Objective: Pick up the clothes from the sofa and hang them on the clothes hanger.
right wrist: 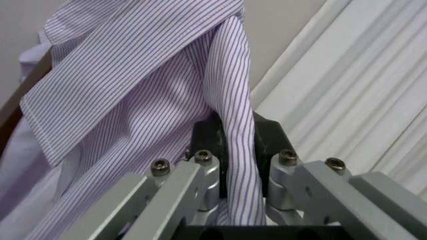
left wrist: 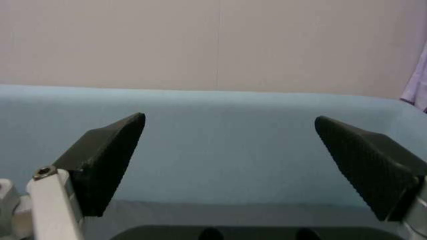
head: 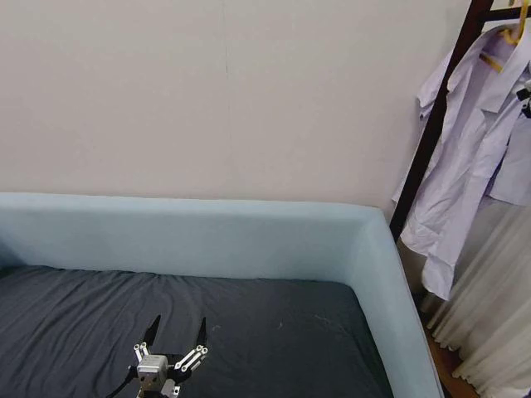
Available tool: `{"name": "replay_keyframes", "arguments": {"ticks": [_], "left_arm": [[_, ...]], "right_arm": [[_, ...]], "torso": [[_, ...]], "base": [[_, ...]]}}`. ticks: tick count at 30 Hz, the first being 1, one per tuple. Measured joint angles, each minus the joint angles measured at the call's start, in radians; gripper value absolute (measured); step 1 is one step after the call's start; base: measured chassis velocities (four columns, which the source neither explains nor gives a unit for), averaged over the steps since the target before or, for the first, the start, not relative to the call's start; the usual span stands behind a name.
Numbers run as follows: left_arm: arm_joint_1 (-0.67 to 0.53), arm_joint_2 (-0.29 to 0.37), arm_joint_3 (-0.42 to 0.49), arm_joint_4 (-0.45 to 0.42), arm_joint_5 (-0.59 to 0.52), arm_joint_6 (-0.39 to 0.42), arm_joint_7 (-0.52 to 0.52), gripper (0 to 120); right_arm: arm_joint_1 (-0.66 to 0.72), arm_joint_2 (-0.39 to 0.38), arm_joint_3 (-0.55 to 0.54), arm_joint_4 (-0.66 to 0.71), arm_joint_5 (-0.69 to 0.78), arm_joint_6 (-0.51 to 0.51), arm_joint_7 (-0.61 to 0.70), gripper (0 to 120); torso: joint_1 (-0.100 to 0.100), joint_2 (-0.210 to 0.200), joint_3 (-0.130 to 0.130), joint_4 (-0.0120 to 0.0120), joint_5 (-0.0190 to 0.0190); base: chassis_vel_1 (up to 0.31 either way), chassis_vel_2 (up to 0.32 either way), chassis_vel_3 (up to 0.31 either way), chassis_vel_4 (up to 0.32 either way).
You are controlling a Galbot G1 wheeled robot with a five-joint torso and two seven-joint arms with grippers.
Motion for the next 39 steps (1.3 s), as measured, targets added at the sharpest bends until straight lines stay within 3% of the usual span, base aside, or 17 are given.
{"name": "replay_keyframes", "arguments": {"ticks": [5,15,22,31,39], "left_arm": [[0.000,0.000,0.000,0.000,0.000,0.000,0.000,100],[0.000,0.000,0.000,0.000,0.000,0.000,0.000,100],[0.000,0.000,0.000,0.000,0.000,0.000,0.000,100],[0.000,0.000,0.000,0.000,0.000,0.000,0.000,100],[0.000,0.000,0.000,0.000,0.000,0.000,0.000,100]], "right_arm": [[0.038,0.043,-0.015,-0.013,0.164,-0.106,0.105,8],[0.109,0.087,-0.049,-0.028,0.277,-0.143,0.234,8],[0.228,0.197,-0.135,-0.115,0.501,-0.218,0.424,8],[0.280,0.333,-0.153,-0.235,0.785,-0.224,0.641,8],[0.301,0.399,-0.170,-0.311,0.814,-0.223,0.655,8]], "torso": [[0.000,0.000,0.000,-0.0003,0.0004],[0.000,0.000,0.000,-0.0009,0.0009],[0.000,0.000,0.000,0.0001,0.0000],[0.000,0.000,0.000,-0.0004,0.0002],[0.000,0.000,0.000,-0.0007,0.0004]], "base": [[0.000,0.000,0.000,0.000],[0.000,0.000,0.000,0.000],[0.000,0.000,0.000,0.000],[0.000,0.000,0.000,0.000],[0.000,0.000,0.000,0.000]]}}
